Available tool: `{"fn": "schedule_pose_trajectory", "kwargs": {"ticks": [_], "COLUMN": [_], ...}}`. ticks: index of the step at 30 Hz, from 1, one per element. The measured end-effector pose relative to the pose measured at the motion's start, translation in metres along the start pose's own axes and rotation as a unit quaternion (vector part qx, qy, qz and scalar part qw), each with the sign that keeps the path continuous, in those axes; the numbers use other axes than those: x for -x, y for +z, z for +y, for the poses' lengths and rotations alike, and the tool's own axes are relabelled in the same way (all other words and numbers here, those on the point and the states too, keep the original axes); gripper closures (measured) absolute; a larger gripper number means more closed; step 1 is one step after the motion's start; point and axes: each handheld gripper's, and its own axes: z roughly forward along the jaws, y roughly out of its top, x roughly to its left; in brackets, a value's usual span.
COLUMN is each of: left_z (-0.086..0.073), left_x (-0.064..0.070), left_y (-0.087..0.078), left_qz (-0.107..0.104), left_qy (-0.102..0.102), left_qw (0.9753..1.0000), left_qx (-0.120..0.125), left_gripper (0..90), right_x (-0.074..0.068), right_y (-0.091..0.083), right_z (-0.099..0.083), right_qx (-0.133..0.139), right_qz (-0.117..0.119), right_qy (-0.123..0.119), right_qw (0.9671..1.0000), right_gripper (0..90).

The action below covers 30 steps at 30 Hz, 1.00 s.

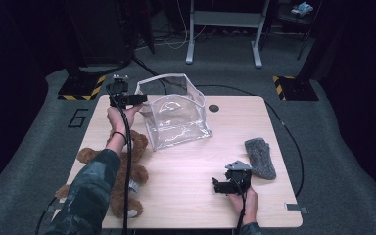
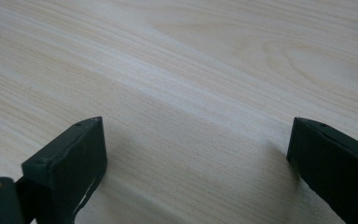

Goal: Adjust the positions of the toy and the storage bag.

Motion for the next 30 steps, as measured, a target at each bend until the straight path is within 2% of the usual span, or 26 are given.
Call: {"fn": "schedule_pose_trajectory", "kwargs": {"ticks": [1, 3, 4, 5, 7, 8, 9, 11, 14, 16, 23, 28, 30], "left_z": [0.000, -0.001, -0.002, -0.004, -0.007, -0.007, -0.009, -0.009, -0.011, -0.013, -0.017, -0.025, -0.028], "left_x": [0.000, -0.001, -0.001, -0.001, 0.000, 0.000, 0.001, 0.005, 0.010, 0.014, 0.020, 0.020, 0.019], "left_y": [0.002, 0.007, 0.010, 0.012, 0.015, 0.015, 0.016, 0.016, 0.014, 0.013, 0.009, 0.001, -0.001], "left_qz": [0.006, -0.003, -0.007, -0.011, -0.025, -0.025, -0.031, -0.037, -0.059, -0.062, -0.079, -0.101, -0.106], "left_qy": [0.002, -0.001, 0.004, 0.000, -0.008, -0.008, -0.008, -0.002, -0.006, 0.006, 0.018, 0.035, 0.039], "left_qw": [1.0000, 0.9999, 0.9996, 0.9994, 0.9988, 0.9988, 0.9983, 0.9980, 0.9968, 0.9966, 0.9952, 0.9924, 0.9917], "left_qx": [-0.004, -0.017, -0.028, -0.033, -0.042, -0.042, -0.049, -0.051, -0.054, -0.054, -0.054, -0.060, -0.061], "left_gripper": [35.1, 35.5, 37.3, 39.6, 47.5, 53.2, 53.2, 62.5, 72.6, 75.0, 79.1, 80.2, 80.4], "right_x": [0.000, 0.000, 0.000, 0.000, 0.000, 0.000, 0.000, 0.000, 0.000, 0.000, 0.000, 0.000, 0.001], "right_y": [0.000, 0.000, 0.000, 0.000, 0.000, 0.000, 0.000, 0.000, 0.000, 0.000, 0.000, 0.000, -0.002], "right_z": [0.000, 0.000, 0.000, 0.000, 0.000, 0.000, 0.000, 0.000, 0.000, 0.000, 0.000, 0.000, 0.001], "right_qx": [0.000, 0.000, 0.000, 0.000, 0.000, 0.000, 0.000, 0.000, 0.000, 0.000, -0.001, -0.002, -0.006], "right_qz": [0.000, 0.000, 0.000, 0.000, 0.000, 0.000, 0.000, 0.000, 0.000, 0.000, -0.001, 0.000, 0.002], "right_qy": [0.000, 0.000, 0.000, 0.000, 0.000, 0.000, 0.000, 0.000, 0.000, 0.000, 0.001, 0.000, 0.011], "right_qw": [1.0000, 1.0000, 1.0000, 1.0000, 1.0000, 1.0000, 1.0000, 1.0000, 1.0000, 1.0000, 1.0000, 1.0000, 0.9999], "right_gripper": [3.9, 3.9, 3.9, 3.9, 4.0, 4.0, 4.0, 4.1, 4.1, 4.1, 4.1, 4.5, 6.5]}}
